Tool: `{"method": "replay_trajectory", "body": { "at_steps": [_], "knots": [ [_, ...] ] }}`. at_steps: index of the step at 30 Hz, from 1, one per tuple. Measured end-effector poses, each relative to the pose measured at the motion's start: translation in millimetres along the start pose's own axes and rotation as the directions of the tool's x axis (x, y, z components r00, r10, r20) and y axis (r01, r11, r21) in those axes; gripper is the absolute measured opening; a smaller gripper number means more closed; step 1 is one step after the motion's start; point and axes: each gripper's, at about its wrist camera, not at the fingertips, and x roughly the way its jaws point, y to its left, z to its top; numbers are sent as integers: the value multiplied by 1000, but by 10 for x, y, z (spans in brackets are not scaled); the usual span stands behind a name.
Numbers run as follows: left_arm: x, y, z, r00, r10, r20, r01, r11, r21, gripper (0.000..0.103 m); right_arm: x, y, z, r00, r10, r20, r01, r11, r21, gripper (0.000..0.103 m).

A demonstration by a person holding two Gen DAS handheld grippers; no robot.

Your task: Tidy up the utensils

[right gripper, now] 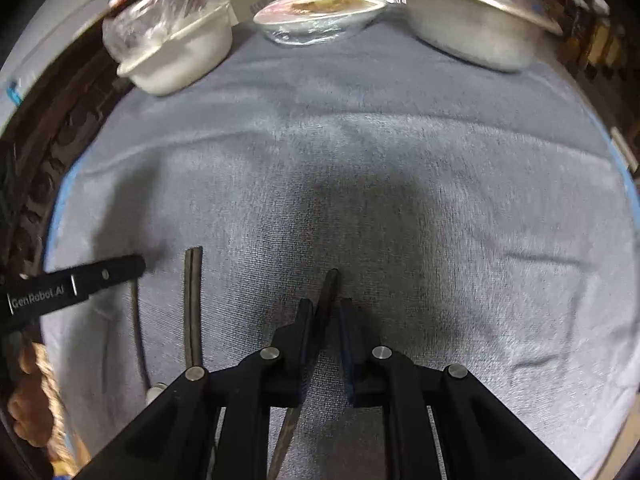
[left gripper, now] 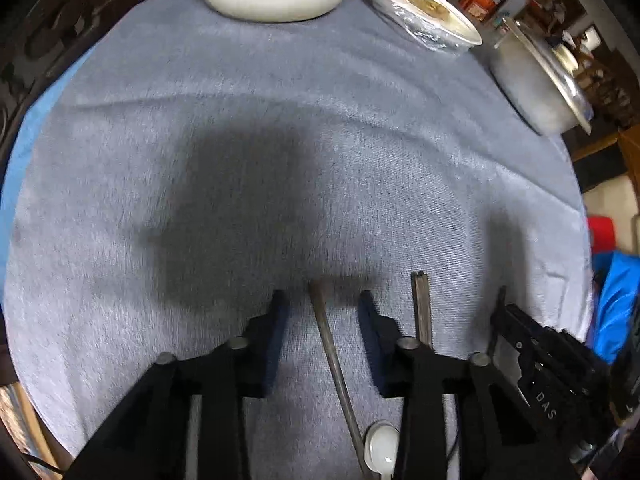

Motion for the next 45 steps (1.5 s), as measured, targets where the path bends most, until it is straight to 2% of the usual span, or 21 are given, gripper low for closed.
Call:
{"method": "replay_trajectory", "body": {
  "at_steps": [2, 3, 7, 10, 12, 17, 20, 22, 28, 30, 36, 45],
  "knots": [
    [26, -55, 11, 1000, 19, 11, -20, 999, 27, 18, 3, 78, 1, 999, -41, 3, 41, 998, -38, 13],
    [39, -68, 17, 1000, 18, 12, -18, 999, 31, 8, 3, 117, -1, 998, -61, 10, 61, 997, -55, 12],
    [41, -39, -31, 999, -3, 37, 2, 1000, 26, 6, -22, 60, -37, 999, -32, 41, 33, 999, -24, 7],
    [-41, -21, -116, 995, -23, 96, 20, 999, 31, 5, -101, -132, -131, 995, 54, 86, -57, 998, 33, 7],
    [-141, -40, -163, 989, -39, 139, 32, 998, 51, 5, -168, -239, -180, 990, 73, 121, -82, 994, 67, 7],
    [-552, -79, -301, 966, -64, 249, 39, 994, 105, 5, -507, -500, -363, 954, 115, 278, -151, 982, 111, 6],
    [-817, -38, -346, 948, -81, 308, 46, 992, 119, 5, -765, -663, -491, 917, 126, 378, -191, 972, 139, 6],
    [-992, -8, -346, 931, -85, 356, 44, 992, 121, 5, -957, -741, -599, 894, 121, 432, -201, 969, 146, 6],
    [-1549, 187, -697, 871, -108, 480, 66, 992, 103, 5, -1531, -847, -984, 815, 86, 573, -220, 961, 169, 6],
    [-1759, 251, -876, 844, -116, 524, 73, 992, 101, 5, -1689, -849, -1120, 795, 68, 603, -212, 962, 171, 6],
    [-2056, 329, -1333, 783, -113, 611, 78, 993, 83, 5, -2133, -717, -1538, 729, 29, 684, -187, 970, 158, 6],
    [-2438, 328, -1987, 707, -129, 695, 78, 991, 105, 5, -2673, -506, -2049, 628, 49, 776, -216, 970, 113, 6]
  ]
}}
